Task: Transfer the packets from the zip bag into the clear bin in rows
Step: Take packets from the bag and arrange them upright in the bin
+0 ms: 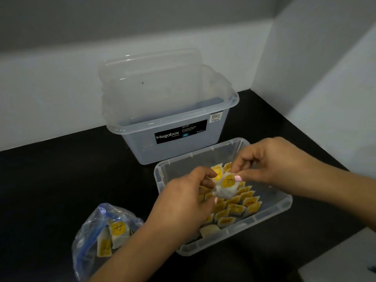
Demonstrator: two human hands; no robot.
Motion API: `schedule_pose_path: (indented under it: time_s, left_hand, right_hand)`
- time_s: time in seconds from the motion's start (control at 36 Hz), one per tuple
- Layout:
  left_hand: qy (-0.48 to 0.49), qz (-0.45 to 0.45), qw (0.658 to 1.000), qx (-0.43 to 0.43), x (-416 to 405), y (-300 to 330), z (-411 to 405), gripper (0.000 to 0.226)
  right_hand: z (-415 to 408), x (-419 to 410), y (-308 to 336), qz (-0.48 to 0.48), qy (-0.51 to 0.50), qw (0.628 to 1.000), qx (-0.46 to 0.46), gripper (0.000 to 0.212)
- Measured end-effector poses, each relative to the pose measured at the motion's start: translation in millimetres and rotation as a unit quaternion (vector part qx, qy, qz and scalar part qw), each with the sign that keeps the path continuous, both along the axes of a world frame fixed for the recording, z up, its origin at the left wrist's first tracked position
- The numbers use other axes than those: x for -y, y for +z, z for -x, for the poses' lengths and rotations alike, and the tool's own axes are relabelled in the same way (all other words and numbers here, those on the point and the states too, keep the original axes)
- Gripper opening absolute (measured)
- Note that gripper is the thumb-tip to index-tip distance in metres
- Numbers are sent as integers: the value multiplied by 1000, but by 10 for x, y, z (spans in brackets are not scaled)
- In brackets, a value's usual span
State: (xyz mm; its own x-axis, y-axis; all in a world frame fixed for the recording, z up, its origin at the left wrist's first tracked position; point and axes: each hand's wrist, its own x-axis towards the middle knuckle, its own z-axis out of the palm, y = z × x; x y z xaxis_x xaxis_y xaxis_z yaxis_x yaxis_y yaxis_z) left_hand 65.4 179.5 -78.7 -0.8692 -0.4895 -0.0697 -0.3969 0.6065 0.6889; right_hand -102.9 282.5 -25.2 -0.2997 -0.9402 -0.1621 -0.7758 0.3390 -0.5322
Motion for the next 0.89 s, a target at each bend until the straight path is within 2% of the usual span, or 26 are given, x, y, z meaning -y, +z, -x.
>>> schedule_pose_path:
  time_s: [0.11, 0.22, 0.31, 0.53, 0.89]
  left_hand:
    - [-86, 141, 978, 130, -24, 31, 196, 36]
    - [-149, 215, 934, 243, -130, -56, 427, 27]
    - [-168, 251, 906, 296, -200, -156, 565, 22]
    - [-151, 262, 896, 325, -230, -277, 677, 10]
    - [-151, 247, 899, 329, -218, -307, 665, 16]
  right_hand:
    - [129, -86, -16, -70, 37, 995, -64, 11]
    - [190, -150, -70, -115, 53, 986, -104, 8]
    - [173, -166, -108, -130, 69, 983, -109, 8]
    - [79, -114, -280, -176, 112, 967, -145, 6]
    - [-12, 95, -436, -262, 124, 936, -199, 10]
